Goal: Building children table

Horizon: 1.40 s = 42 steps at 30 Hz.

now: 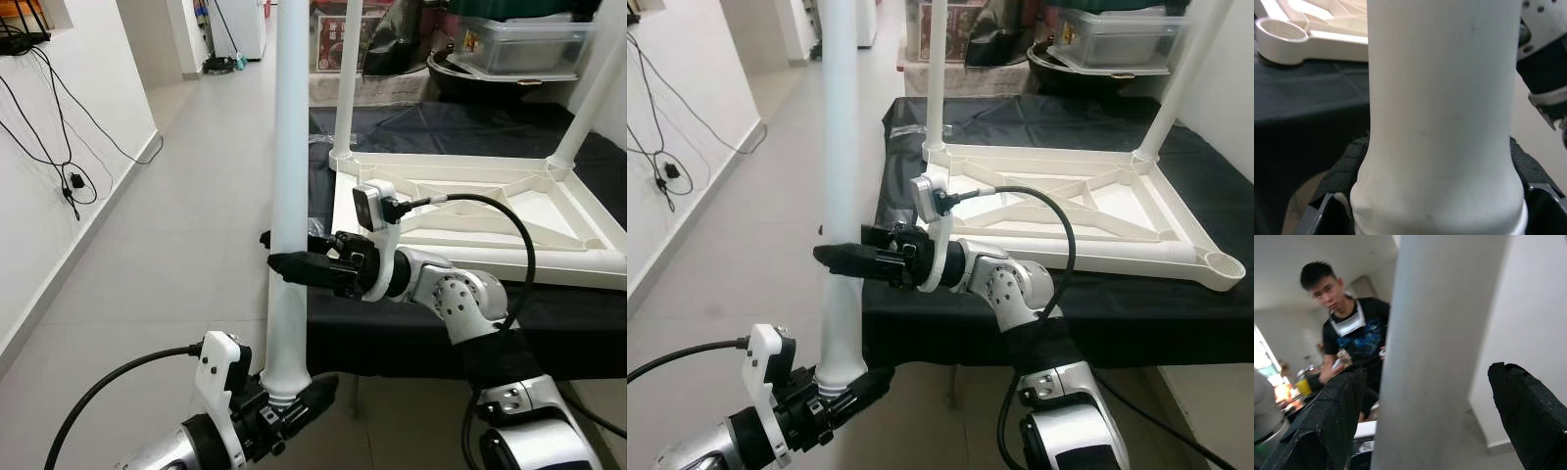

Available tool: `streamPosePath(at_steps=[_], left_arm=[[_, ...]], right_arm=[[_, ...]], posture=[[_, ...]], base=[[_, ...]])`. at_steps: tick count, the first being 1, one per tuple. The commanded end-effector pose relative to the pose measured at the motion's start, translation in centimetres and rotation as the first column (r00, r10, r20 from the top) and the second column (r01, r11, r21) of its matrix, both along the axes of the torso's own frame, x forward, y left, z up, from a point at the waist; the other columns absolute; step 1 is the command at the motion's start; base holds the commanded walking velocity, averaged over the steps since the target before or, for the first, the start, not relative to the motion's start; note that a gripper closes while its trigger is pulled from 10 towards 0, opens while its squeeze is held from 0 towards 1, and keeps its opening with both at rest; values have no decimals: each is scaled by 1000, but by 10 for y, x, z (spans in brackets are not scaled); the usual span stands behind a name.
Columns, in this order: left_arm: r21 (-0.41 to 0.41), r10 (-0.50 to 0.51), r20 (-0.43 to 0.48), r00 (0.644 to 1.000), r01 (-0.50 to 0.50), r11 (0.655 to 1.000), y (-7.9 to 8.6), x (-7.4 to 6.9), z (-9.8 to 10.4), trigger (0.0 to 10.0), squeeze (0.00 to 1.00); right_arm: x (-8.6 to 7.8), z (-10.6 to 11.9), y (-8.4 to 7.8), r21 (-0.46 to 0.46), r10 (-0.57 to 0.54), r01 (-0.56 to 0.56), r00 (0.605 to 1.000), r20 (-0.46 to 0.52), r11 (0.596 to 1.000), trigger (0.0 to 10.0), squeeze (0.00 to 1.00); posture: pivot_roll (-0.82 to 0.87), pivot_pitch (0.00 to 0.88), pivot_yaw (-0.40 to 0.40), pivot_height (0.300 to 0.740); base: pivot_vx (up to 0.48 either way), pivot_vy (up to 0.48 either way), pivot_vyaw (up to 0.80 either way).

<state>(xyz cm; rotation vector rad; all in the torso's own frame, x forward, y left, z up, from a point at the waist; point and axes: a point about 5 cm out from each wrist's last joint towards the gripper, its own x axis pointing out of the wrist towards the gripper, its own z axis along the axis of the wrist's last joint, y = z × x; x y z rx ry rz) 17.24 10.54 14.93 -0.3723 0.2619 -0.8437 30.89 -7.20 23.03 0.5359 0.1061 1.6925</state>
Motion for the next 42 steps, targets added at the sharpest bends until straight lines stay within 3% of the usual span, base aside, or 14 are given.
streamPosePath(at_steps=[1, 24, 42], left_arm=[[-6, -33, -4, 999, 33, 999, -2, -4, 2, 10000, 0], [-11, -106, -51, 993, 106, 994, -5, -6, -3, 10000, 0], [-48, -131, -82, 988, 128, 991, -12, -12, -6, 10000, 0]], right_arm=[[-3, 5, 3, 5, 46, -47, 999, 8, 999, 10000, 0], [-22, 5, 21, 30, 228, -227, 970, -78, 974, 10000, 0], [-29, 3, 27, 25, 264, -263, 960, -92, 965, 10000, 0]], posture=[[11, 65, 21, 740], [-6, 80, 18, 740], [-11, 88, 21, 740]], base=[[0, 0, 0], [0, 0, 0], [0, 0, 0]])
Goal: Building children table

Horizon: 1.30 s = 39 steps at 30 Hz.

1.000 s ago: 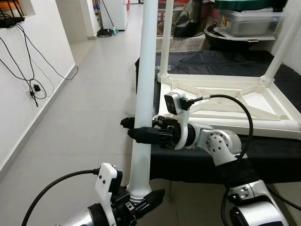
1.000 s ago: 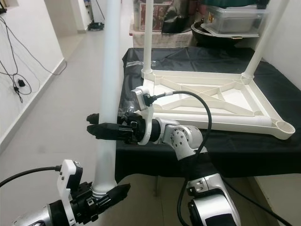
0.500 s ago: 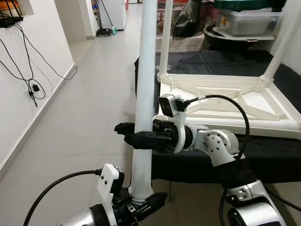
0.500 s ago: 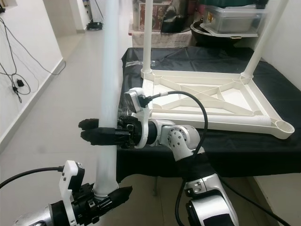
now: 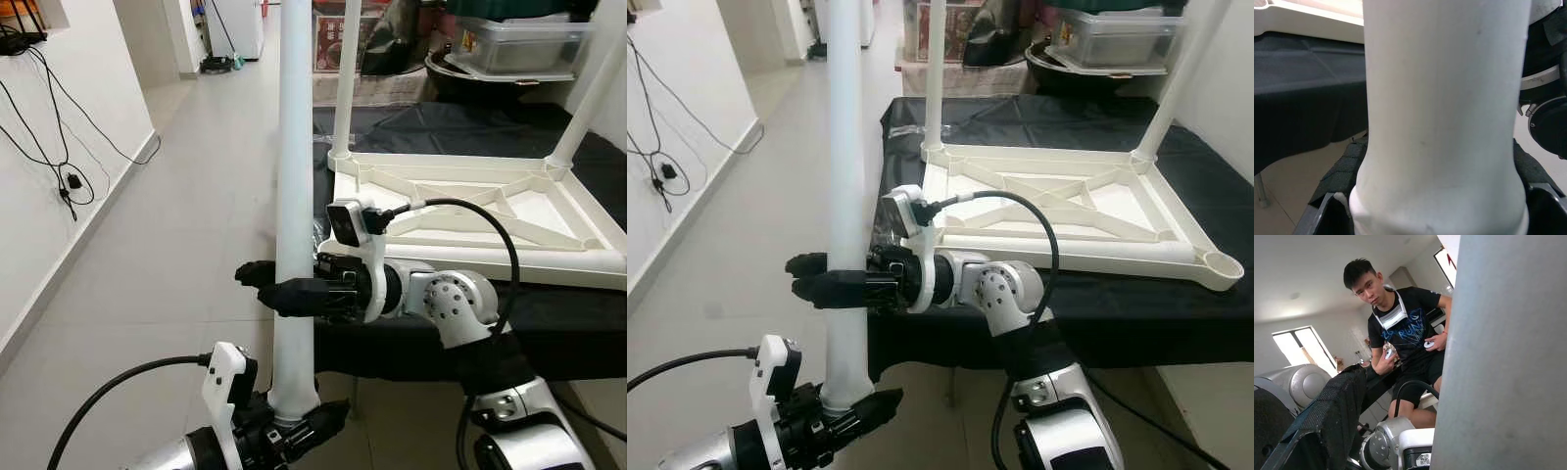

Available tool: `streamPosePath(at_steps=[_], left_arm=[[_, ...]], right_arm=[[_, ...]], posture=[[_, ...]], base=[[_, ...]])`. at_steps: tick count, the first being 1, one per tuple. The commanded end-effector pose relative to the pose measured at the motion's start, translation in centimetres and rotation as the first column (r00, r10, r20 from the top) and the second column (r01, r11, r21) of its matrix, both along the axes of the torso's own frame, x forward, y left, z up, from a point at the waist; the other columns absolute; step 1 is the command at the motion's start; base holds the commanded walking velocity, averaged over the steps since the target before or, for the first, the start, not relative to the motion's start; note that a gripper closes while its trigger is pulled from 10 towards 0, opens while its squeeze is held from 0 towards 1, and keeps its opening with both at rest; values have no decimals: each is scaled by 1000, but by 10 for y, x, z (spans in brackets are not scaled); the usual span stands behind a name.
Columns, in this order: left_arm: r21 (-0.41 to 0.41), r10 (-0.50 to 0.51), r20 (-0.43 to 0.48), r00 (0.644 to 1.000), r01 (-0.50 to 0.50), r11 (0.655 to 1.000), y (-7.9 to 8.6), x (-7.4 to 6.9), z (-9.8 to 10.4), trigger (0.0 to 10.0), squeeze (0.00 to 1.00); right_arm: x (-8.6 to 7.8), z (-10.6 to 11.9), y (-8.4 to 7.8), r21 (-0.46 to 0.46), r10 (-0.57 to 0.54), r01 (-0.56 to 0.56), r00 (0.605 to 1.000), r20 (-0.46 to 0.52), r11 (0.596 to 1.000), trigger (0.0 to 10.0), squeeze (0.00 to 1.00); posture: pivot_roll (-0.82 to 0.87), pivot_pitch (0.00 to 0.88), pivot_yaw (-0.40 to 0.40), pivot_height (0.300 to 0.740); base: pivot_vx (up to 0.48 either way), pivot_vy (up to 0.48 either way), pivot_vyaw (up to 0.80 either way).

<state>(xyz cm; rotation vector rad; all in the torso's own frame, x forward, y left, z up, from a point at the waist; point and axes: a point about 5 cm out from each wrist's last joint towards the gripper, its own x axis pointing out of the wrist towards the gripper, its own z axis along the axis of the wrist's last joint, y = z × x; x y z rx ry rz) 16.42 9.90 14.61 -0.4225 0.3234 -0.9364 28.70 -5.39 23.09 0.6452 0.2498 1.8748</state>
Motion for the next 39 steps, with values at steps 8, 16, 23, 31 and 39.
streamPosePath(at_steps=[8, 16, 23, 31, 39], left_arm=[[-15, -49, -39, 998, 48, 999, -8, -7, -4, 10000, 0], [-16, -75, -62, 995, 75, 997, -8, -12, -7, 10000, 0], [-19, -73, -67, 995, 72, 997, -6, -13, -7, 10000, 0], [-20, -69, -76, 995, 68, 998, -5, -13, -8, 10000, 0], [-6, -49, -100, 994, 49, 999, -1, -13, -12, 10000, 51]], right_arm=[[-6, 2, 12, 0, 35, -35, 999, 14, 999, 10000, 0], [-4, 2, 14, 1, 21, -21, 1000, 15, 1000, 10000, 0], [-5, 1, 14, -2, 24, -24, 1000, 11, 1000, 0, 0], [-5, -1, 14, -7, 21, -21, 1000, 9, 1000, 0, 0], [-3, -3, 14, -11, 3, -2, 1000, 4, 1000, 0, 0]], posture=[[-11, 92, 20, 740], [-11, 94, 22, 740], [-11, 94, 22, 740], [-13, 86, 24, 740], [-11, 74, 23, 740]], base=[[0, 0, 0], [0, 0, 0], [0, 0, 0], [0, 0, 0], [0, 0, 0]])
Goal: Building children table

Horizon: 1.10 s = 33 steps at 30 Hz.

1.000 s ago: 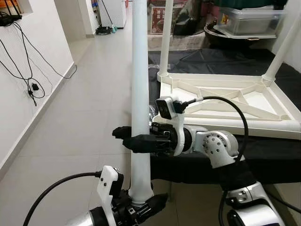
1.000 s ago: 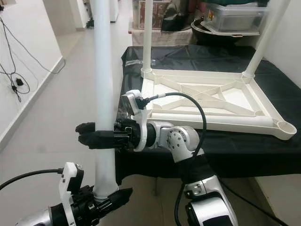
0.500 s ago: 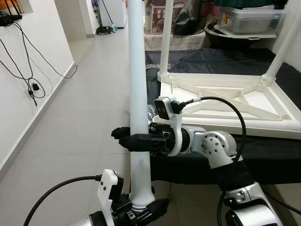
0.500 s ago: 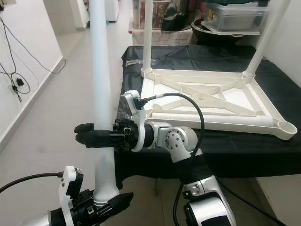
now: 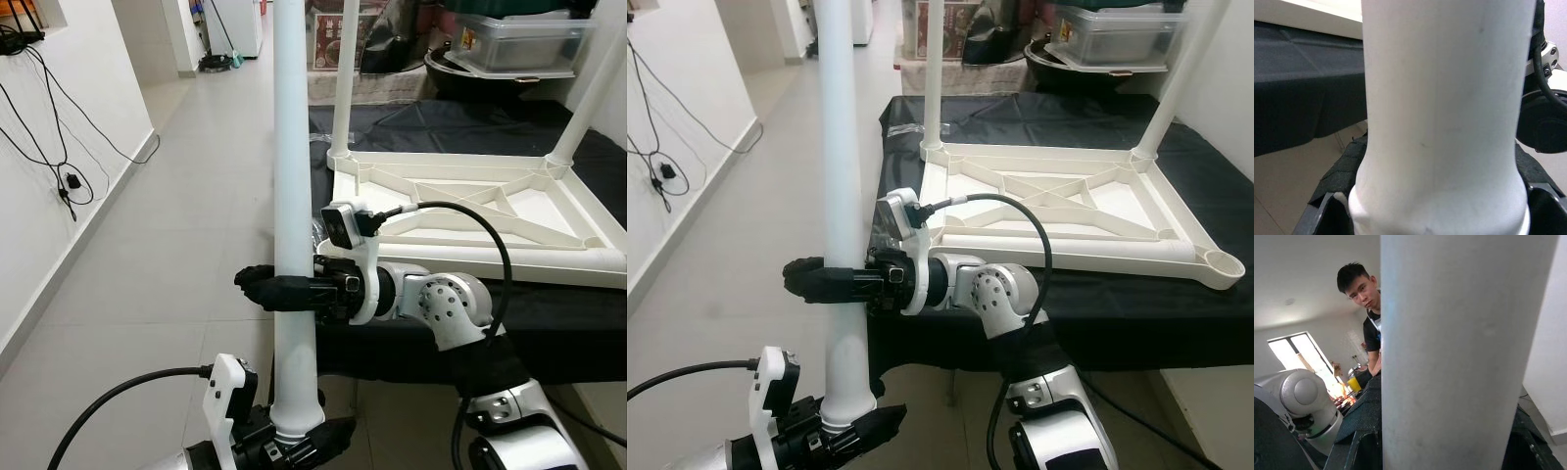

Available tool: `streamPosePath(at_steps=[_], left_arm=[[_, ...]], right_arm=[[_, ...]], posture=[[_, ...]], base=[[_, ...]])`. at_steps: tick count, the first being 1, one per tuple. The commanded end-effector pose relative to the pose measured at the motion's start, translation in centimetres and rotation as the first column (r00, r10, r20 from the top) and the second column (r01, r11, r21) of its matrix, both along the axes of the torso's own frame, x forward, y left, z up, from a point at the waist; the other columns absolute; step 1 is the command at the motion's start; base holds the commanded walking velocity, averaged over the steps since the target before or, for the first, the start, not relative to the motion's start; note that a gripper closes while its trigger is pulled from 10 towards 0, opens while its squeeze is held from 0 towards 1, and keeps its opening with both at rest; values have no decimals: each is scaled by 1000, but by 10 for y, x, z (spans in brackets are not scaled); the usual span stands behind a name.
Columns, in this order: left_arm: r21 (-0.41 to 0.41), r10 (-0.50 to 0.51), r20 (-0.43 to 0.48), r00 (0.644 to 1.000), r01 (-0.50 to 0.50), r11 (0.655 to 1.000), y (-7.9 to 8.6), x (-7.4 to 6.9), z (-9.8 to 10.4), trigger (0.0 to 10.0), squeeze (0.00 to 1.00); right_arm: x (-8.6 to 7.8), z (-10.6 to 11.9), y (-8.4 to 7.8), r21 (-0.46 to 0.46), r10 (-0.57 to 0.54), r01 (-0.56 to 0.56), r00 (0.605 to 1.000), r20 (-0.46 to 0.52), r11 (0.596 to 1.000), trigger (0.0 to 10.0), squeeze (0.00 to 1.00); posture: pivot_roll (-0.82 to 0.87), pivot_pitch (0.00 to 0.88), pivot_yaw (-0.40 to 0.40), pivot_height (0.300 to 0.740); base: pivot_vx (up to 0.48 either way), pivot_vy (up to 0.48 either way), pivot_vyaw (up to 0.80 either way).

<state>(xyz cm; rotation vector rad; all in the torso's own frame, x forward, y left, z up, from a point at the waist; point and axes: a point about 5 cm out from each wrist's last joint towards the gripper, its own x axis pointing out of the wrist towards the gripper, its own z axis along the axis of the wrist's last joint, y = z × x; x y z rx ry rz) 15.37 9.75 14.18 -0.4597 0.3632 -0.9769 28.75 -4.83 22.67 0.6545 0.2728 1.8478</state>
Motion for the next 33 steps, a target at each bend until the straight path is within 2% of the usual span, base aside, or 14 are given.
streamPosePath(at_steps=[1, 2, 5, 6, 8, 9, 17, 22, 24, 28, 30, 31, 32, 33], left_arm=[[21, -5, -56, 998, 6, 1000, 0, -2, -8, 10000, 51], [18, 5, -52, 999, -4, 1000, 0, -1, -7, 10000, 1000], [33, 3, -36, 999, -2, 999, 0, -1, -7, 10000, 1000], [45, -1, -28, 1000, 2, 999, 0, -1, -7, 10000, 871], [53, -5, -24, 1000, 6, 999, 0, -1, -7, 10000, 871], [57, 3, -27, 1000, -1, 998, 0, -1, -8, 10000, 0], [76, 51, -22, 998, -50, 996, 8, 1, -9, 10000, 0], [145, 108, -4, 994, -106, 984, 18, 0, -15, 10000, 0], [183, 207, 7, 978, -205, 962, 29, 0, -22, 10000, 0], [183, 222, 9, 975, -220, 958, 30, 0, -22, 10000, 0], [232, 385, 123, 915, -403, 885, 38, 18, -21, 10000, 0], [232, 385, 123, 915, -403, 885, 38, 18, -21, 10000, 0], [239, 440, 162, 883, -468, 851, 41, 24, -19, 10000, 0], [239, 440, 162, 883, -468, 851, 41, 24, -19, 10000, 0]], right_arm=[[-4, 1, 8, 5, 20, -20, 999, 26, 1000, 0, 0], [-4, 2, 8, 7, 16, -16, 1000, 26, 1000, 0, 0], [-3, 2, 7, 9, 11, -11, 1000, 26, 1000, 0, 0], [-3, 2, 7, 10, 3, -3, 1000, 30, 1000, 0, 0], [-2, 2, 7, 11, -3, 2, 999, 33, 1000, 0, 0], [-1, 2, 6, 13, -16, 15, 999, 31, 1000, 0, 0], [14, 6, 0, 28, -129, 128, 991, 29, 991, 0, 0], [37, 14, -12, 46, -306, 305, 951, 33, 951, 0, 0], [64, 23, -33, 54, -543, 541, 839, 36, 840, 0, 0], [67, 25, -36, 55, -571, 569, 820, 36, 820, 0, 0], [88, 25, -56, 25, -796, 798, 599, 82, 603, 0, 0], [88, 25, -56, 25, -796, 798, 599, 82, 603, 0, 0], [93, 25, -63, 20, -857, 861, 503, 111, 508, 0, 0], [93, 25, -63, 20, -857, 861, 503, 111, 508, 0, 0]], posture=[[-11, 74, 23, 740], [-11, 74, 23, 740], [-12, 66, 23, 740], [-12, 66, 23, 740], [-12, 66, 23, 740], [-13, 58, 21, 740], [-11, 56, 19, 740], [-5, 53, 16, 740], [-2, 53, 14, 740], [-2, 53, 14, 740], [-3, 52, 12, 740], [-3, 52, 12, 740], [-3, 52, 12, 740], [-3, 52, 12, 740]], base=[[0, 0, 0], [0, 0, 0], [0, 0, 0], [0, 0, 0], [0, 0, 0], [0, 0, 0], [0, 0, 0], [0, 0, 0], [0, 0, 0], [0, 0, 0], [0, 0, 0], [0, 0, 0], [0, 0, 0], [0, 0, 0]])
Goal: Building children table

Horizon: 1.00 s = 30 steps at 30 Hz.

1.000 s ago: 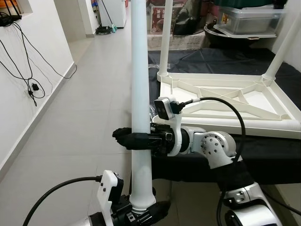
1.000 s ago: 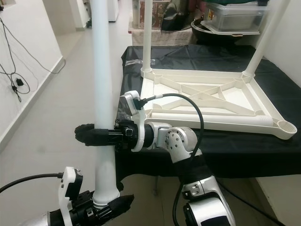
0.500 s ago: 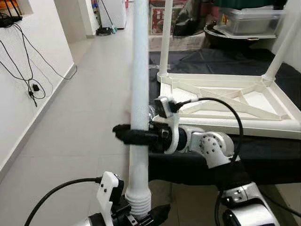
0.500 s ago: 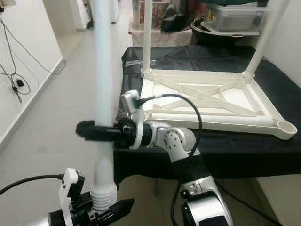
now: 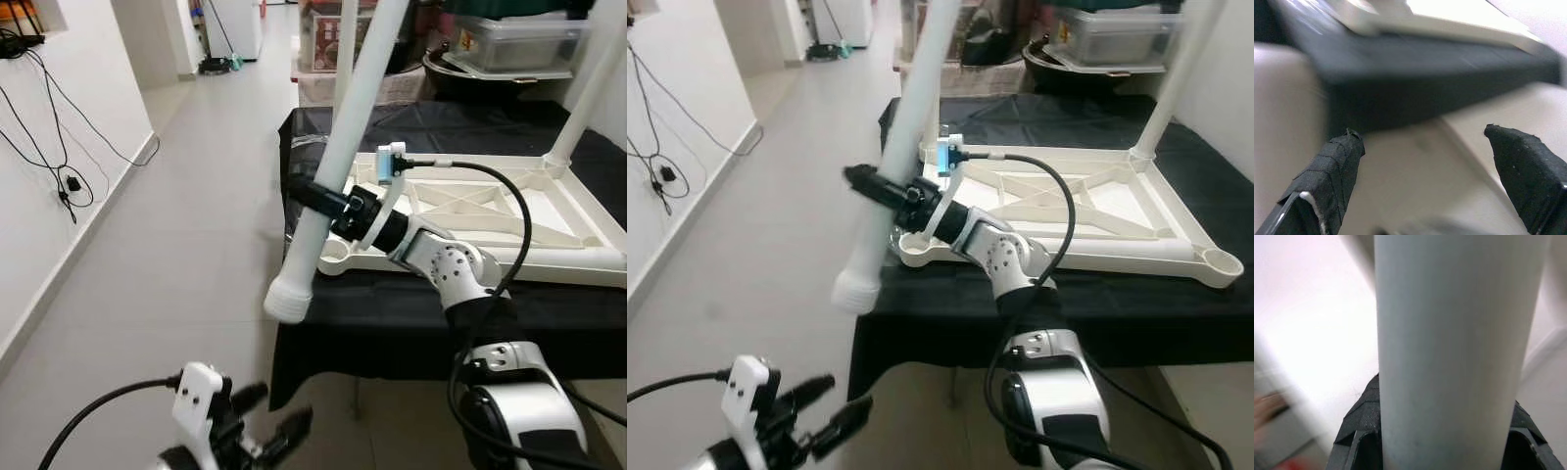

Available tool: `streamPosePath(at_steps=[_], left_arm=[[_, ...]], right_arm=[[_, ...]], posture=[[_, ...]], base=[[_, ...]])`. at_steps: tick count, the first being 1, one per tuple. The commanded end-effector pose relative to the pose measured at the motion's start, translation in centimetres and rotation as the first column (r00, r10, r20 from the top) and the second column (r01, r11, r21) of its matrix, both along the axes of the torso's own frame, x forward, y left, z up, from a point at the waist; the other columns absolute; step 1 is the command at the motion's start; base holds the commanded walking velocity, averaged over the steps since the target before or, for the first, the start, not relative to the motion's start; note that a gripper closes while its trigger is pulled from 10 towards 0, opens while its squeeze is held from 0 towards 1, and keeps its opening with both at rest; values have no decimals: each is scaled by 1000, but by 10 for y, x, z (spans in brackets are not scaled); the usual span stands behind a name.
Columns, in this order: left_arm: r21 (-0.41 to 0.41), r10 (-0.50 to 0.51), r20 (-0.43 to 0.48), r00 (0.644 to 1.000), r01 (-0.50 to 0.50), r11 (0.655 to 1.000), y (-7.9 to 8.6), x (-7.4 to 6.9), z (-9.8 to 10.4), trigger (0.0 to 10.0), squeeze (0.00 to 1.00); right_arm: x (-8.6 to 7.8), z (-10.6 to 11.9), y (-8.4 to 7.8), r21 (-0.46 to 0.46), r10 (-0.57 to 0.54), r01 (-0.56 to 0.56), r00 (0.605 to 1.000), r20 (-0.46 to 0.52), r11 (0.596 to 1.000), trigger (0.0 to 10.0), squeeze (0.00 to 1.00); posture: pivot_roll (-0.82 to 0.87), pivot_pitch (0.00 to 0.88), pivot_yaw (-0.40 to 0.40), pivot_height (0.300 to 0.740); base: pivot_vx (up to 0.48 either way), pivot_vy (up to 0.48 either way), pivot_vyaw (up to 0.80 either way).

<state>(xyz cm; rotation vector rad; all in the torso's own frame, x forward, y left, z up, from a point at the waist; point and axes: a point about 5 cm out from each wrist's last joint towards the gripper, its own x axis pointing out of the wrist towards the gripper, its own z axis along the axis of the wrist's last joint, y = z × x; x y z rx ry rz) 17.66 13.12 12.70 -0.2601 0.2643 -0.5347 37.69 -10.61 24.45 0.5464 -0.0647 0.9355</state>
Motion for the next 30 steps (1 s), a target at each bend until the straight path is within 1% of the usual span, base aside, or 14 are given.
streamPosePath(at_steps=[1, 2, 3, 4, 5, 6, 8, 9, 12, 22, 25, 26, 28, 30], left_arm=[[80, 127, 44, 991, -130, 988, 10, 8, -1, 10000, 0], [113, 186, 85, 979, -195, 974, 13, 14, 2, 10000, 0], [113, 186, 85, 979, -195, 974, 13, 14, 2, 10000, 0], [142, 231, 122, 965, -247, 959, 16, 18, 5, 10000, 0], [159, 296, 164, 941, -321, 934, 19, 22, 9, 10000, 0], [159, 296, 164, 941, -321, 934, 19, 22, 9, 10000, 0], [171, 369, 219, 903, -408, 897, 22, 28, 15, 10000, 0], [171, 369, 219, 903, -408, 897, 22, 28, 15, 10000, 0], [177, 407, 280, 869, -464, 868, 20, 33, 23, 10000, 0], [257, 404, 358, 842, -505, 824, 22, 48, 30, 10000, 0], [205, 443, 420, 792, -559, 804, 29, 52, 44, 10000, 0], [205, 443, 420, 792, -559, 804, 29, 52, 44, 10000, 0], [161, 480, 458, 748, -601, 783, 30, 54, 55, 10000, 0], [157, 487, 464, 740, -610, 777, 29, 54, 56, 10000, 0]], right_arm=[[8, 8, -11, -65, -196, 201, 978, 75, 978, 0, 0], [8, 10, -13, -110, -272, 287, 953, 134, 952, 4588, 0], [8, 10, -13, -110, -272, 287, 953, 134, 952, 4588, 0], [7, 12, -14, -132, -327, 354, 927, 186, 926, 10000, 0], [5, 15, -13, -152, -381, 425, 890, 251, 892, 10000, 0], [5, 15, -13, -152, -381, 425, 890, 251, 892, 10000, 0], [-1, 16, -13, -171, -457, 523, 833, 313, 835, 10000, 0], [-1, 16, -13, -171, -457, 523, 833, 313, 835, 10000, 0], [-5, 13, -12, -151, -512, 584, 788, 341, 798, 10000, 0], [-11, 13, 5, -95, -485, 540, 810, 329, 837, 10000, 0], [-16, 14, 18, -82, -457, 511, 821, 342, 856, 10000, 0], [-16, 14, 18, -82, -457, 511, 821, 342, 856, 10000, 0], [-19, 15, 22, -81, -444, 500, 823, 354, 862, 10000, 0], [-19, 15, 22, -80, -448, 504, 821, 353, 860, 10000, 0]], posture=[[-4, 54, 12, 740], [-7, 53, 13, 740], [-7, 53, 13, 740], [-7, 53, 13, 740], [-6, 51, 13, 740], [-6, 51, 13, 740], [-6, 51, 13, 740], [-6, 51, 13, 740], [-6, 50, 13, 740], [-8, 49, 7, 740], [-7, 49, 0, 740], [-7, 49, 0, 740], [-8, 51, -3, 740], [-8, 51, -3, 740]], base=[[0, 0, 0], [0, 0, 0], [0, 0, 0], [0, 0, 0], [0, 0, 0], [0, 0, 0], [0, 0, 0], [0, 0, 0], [0, 0, 0], [0, 0, 0], [0, 0, 0], [0, 0, 0], [0, 0, 0], [0, 0, 0]])
